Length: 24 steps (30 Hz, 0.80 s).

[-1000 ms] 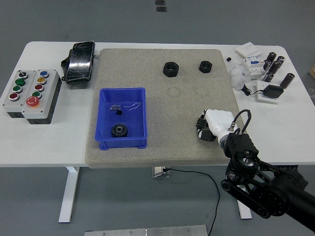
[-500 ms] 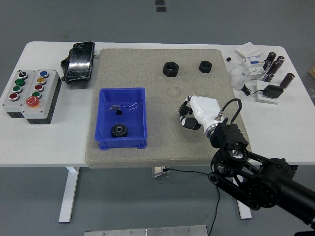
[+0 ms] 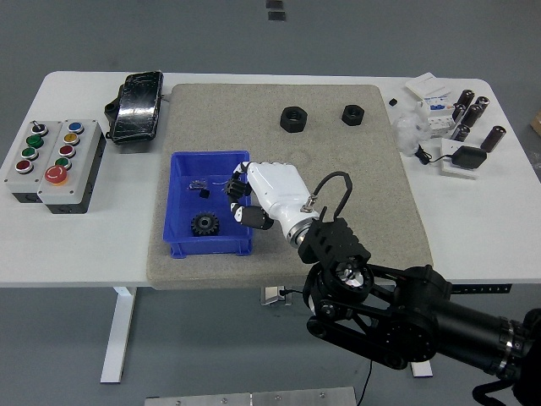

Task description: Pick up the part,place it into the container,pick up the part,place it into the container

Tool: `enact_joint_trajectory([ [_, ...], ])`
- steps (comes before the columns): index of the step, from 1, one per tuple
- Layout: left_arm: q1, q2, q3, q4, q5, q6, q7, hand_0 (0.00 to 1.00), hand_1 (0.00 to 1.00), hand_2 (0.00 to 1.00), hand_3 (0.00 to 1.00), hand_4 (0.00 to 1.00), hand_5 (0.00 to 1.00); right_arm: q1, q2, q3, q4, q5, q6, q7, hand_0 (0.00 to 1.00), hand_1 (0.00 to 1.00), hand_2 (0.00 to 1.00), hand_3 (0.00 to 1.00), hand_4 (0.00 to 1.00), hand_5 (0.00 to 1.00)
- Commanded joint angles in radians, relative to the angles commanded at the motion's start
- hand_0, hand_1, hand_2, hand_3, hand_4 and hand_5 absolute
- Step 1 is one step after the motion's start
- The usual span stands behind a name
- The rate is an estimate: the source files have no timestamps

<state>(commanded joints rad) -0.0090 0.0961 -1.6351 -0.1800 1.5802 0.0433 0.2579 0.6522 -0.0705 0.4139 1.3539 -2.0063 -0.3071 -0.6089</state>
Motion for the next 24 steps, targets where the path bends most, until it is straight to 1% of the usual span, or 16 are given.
enact_joint_trajectory([
  [4, -0.001, -0.001, -0.002, 0.0, 0.003, -0.001, 0.001, 0.662, 0.63, 0.553, 0.605, 0.701, 0.381, 0.007, 0.004, -0.009, -0.01, 0.046, 0.025, 0.021, 0.432, 0.628, 0.652, 0.664, 0.551, 0.307],
  [5, 0.0, -0.001, -0.003, 0.0, 0.004, -0.001, 0.001, 0.662, 0.63, 0.552, 0.604, 0.701, 0.381, 0.007, 0.005, -0.01, -0.011, 0.053, 0.029, 0.025, 0.623, 0.75, 0.788, 0.718, 0.62, 0.314],
  [10, 0.001, -0.001, -0.008, 0.0, 0.009, -0.001, 0.003, 0.662, 0.63, 0.552, 0.604, 0.701, 0.381, 0.006, 0.007, -0.011, -0.015, 0.068, 0.027, 0.04, 0.623, 0.75, 0.788, 0.718, 0.62, 0.314],
  [11, 0.001, 0.0, -0.009, 0.0, 0.009, 0.0, 0.004, 0.662, 0.63, 0.552, 0.605, 0.7, 0.381, 0.005, 0.007, -0.01, -0.015, 0.068, 0.024, 0.041, 0.65, 0.782, 0.832, 0.816, 0.701, 0.326],
  [16, 0.0, -0.001, -0.011, 0.0, 0.01, 0.0, 0.004, 0.662, 0.63, 0.552, 0.605, 0.7, 0.381, 0.001, 0.007, -0.004, -0.017, 0.066, 0.012, 0.044, 0.65, 0.782, 0.832, 0.816, 0.701, 0.326],
  [17, 0.0, -0.001, -0.011, 0.0, 0.01, 0.0, 0.004, 0.662, 0.63, 0.552, 0.605, 0.7, 0.38, 0.0, 0.008, -0.003, -0.017, 0.064, 0.01, 0.045, 0.653, 0.787, 0.829, 0.824, 0.76, 0.344],
  [19, 0.0, -0.001, -0.01, 0.0, 0.01, -0.001, 0.004, 0.662, 0.63, 0.552, 0.605, 0.7, 0.38, -0.003, 0.008, 0.001, -0.016, 0.06, 0.004, 0.046, 0.653, 0.787, 0.829, 0.824, 0.76, 0.344],
  [22, 0.0, -0.001, -0.01, 0.0, 0.01, -0.001, 0.004, 0.662, 0.63, 0.552, 0.605, 0.7, 0.38, -0.015, 0.006, 0.024, -0.012, 0.066, -0.023, 0.061, 0.653, 0.787, 0.829, 0.824, 0.76, 0.344],
  [23, 0.0, -0.001, -0.01, 0.0, 0.01, -0.001, 0.003, 0.662, 0.63, 0.552, 0.605, 0.7, 0.38, -0.021, 0.004, 0.034, -0.01, 0.07, -0.033, 0.067, 0.637, 0.761, 0.793, 0.798, 0.766, 0.346],
  [24, 0.0, -0.001, -0.01, 0.0, 0.01, -0.001, 0.003, 0.662, 0.63, 0.552, 0.605, 0.7, 0.38, -0.03, 0.0, 0.052, -0.006, 0.078, -0.048, 0.078, 0.637, 0.761, 0.793, 0.798, 0.766, 0.346],
])
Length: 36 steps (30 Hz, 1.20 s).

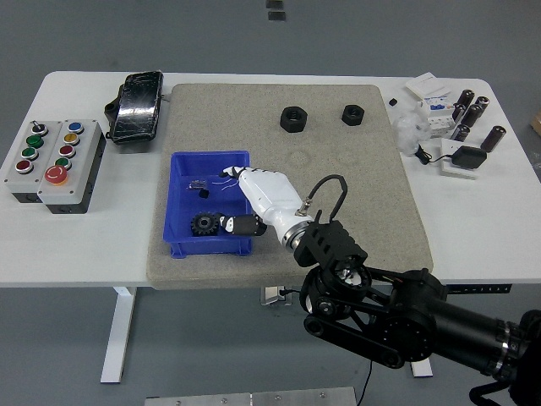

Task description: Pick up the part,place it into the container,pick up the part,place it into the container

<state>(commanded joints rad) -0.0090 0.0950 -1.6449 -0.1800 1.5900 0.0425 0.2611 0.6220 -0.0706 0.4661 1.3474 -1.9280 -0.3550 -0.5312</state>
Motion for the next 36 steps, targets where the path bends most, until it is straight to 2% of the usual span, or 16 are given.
enact_joint_trajectory([
  [4, 0.002, -0.001, 0.002, 0.0, -0.004, 0.0, -0.001, 0.662, 0.63, 0.552, 0.605, 0.7, 0.38, -0.058, -0.033, 0.09, 0.021, 0.054, -0.072, 0.062, 0.637, 0.761, 0.793, 0.798, 0.766, 0.346],
  [5, 0.003, -0.002, 0.002, 0.0, -0.005, 0.001, -0.001, 0.662, 0.63, 0.552, 0.605, 0.701, 0.382, -0.077, -0.045, 0.119, 0.027, 0.074, -0.093, 0.083, 0.621, 0.729, 0.758, 0.73, 0.755, 0.339],
  [8, 0.006, -0.002, 0.005, 0.0, -0.011, 0.002, -0.001, 0.662, 0.63, 0.552, 0.605, 0.701, 0.382, -0.136, -0.08, 0.209, 0.049, 0.139, -0.154, 0.151, 0.621, 0.729, 0.758, 0.73, 0.755, 0.339],
  [12, 0.009, -0.002, 0.006, 0.0, -0.015, 0.004, -0.002, 0.662, 0.63, 0.551, 0.603, 0.701, 0.383, -0.206, -0.112, 0.331, 0.068, 0.23, -0.19, 0.247, 0.614, 0.714, 0.744, 0.713, 0.752, 0.337],
  [21, 0.008, -0.006, 0.015, 0.0, -0.026, 0.005, -0.008, 0.662, 0.63, 0.552, 0.603, 0.702, 0.384, -0.364, -0.155, 0.581, 0.079, 0.447, -0.185, 0.464, 0.615, 0.704, 0.732, 0.701, 0.755, 0.342],
  [27, 0.014, -0.007, 0.016, 0.0, -0.032, 0.007, -0.008, 0.663, 0.63, 0.551, 0.604, 0.701, 0.382, -0.471, -0.174, 0.73, 0.074, 0.617, -0.139, 0.619, 0.616, 0.694, 0.723, 0.693, 0.763, 0.351],
  [32, 0.015, -0.004, 0.019, 0.0, -0.039, 0.008, -0.008, 0.663, 0.63, 0.551, 0.603, 0.699, 0.38, -0.491, -0.176, 0.836, 0.075, 0.728, -0.118, 0.723, 0.621, 0.684, 0.717, 0.686, 0.775, 0.362],
  [36, 0.011, -0.002, 0.021, 0.0, -0.041, 0.007, -0.009, 0.663, 0.63, 0.551, 0.604, 0.698, 0.378, -0.488, -0.164, 0.882, 0.076, 0.763, -0.118, 0.757, 0.619, 0.68, 0.712, 0.681, 0.784, 0.374],
])
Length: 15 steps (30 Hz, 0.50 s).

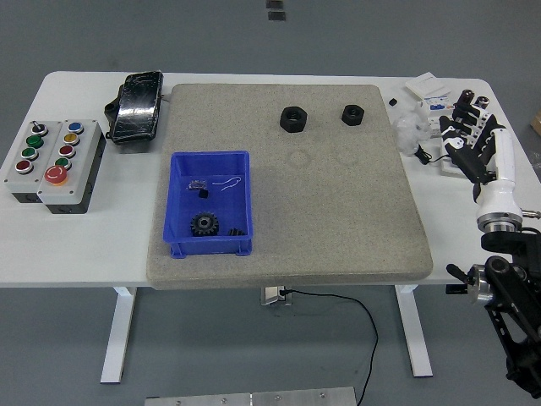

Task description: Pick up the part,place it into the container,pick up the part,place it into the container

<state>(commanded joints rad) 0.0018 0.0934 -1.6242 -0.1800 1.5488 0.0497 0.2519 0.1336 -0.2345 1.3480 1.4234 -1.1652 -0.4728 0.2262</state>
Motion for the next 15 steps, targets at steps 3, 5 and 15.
enact_joint_trajectory([
  [3, -0.003, 0.003, 0.0, 0.0, 0.001, -0.001, 0.0, 0.663, 0.63, 0.551, 0.604, 0.698, 0.378, -0.001, 0.006, 0.007, -0.001, 0.008, 0.0, 0.008, 0.619, 0.68, 0.712, 0.681, 0.784, 0.374],
  [5, -0.004, 0.006, 0.0, 0.0, 0.001, -0.002, 0.0, 0.664, 0.63, 0.551, 0.603, 0.696, 0.372, -0.003, 0.009, 0.008, -0.002, 0.01, 0.0, 0.009, 0.621, 0.675, 0.712, 0.681, 0.786, 0.378],
  [15, -0.002, 0.023, -0.014, 0.0, 0.01, -0.001, 0.005, 0.664, 0.63, 0.551, 0.603, 0.696, 0.371, -0.015, 0.022, 0.01, 0.001, 0.012, 0.0, 0.011, 0.628, 0.673, 0.711, 0.681, 0.789, 0.384],
])
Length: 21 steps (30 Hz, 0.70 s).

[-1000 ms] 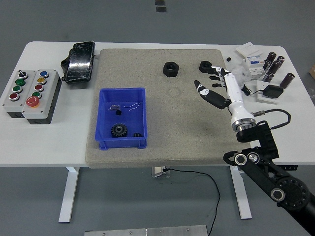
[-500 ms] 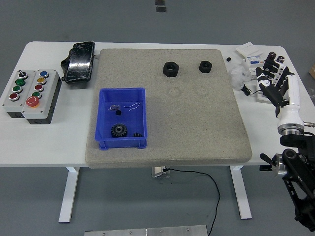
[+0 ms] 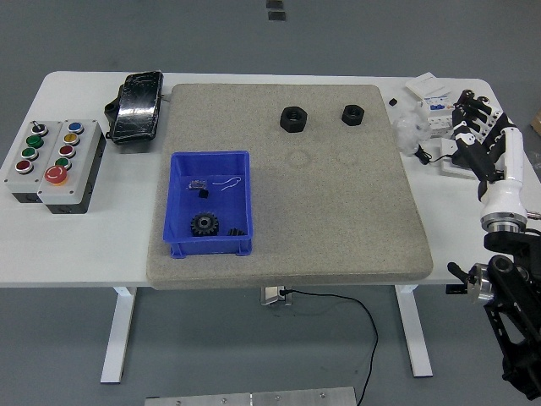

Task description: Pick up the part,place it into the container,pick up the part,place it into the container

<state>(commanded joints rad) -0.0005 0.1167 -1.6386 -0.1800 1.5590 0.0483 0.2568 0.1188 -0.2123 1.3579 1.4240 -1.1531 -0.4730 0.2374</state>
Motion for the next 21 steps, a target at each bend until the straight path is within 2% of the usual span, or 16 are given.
enact_joint_trajectory([
  [7, 0.0, 0.004, 0.012, 0.0, -0.03, 0.004, -0.006, 0.664, 0.63, 0.552, 0.603, 0.695, 0.369, -0.009, 0.008, 0.01, -0.005, 0.001, 0.001, -0.004, 0.632, 0.673, 0.712, 0.68, 0.793, 0.398],
  [13, 0.016, -0.002, 0.002, 0.0, -0.024, 0.006, 0.003, 0.664, 0.63, 0.551, 0.602, 0.695, 0.369, -0.021, 0.013, 0.047, -0.003, 0.009, 0.003, -0.005, 0.633, 0.674, 0.712, 0.679, 0.792, 0.403],
  [21, 0.015, 0.004, 0.006, 0.0, -0.032, 0.009, 0.0, 0.664, 0.63, 0.551, 0.602, 0.695, 0.368, -0.016, 0.013, 0.077, 0.004, -0.002, 0.002, -0.013, 0.631, 0.672, 0.71, 0.681, 0.793, 0.406],
])
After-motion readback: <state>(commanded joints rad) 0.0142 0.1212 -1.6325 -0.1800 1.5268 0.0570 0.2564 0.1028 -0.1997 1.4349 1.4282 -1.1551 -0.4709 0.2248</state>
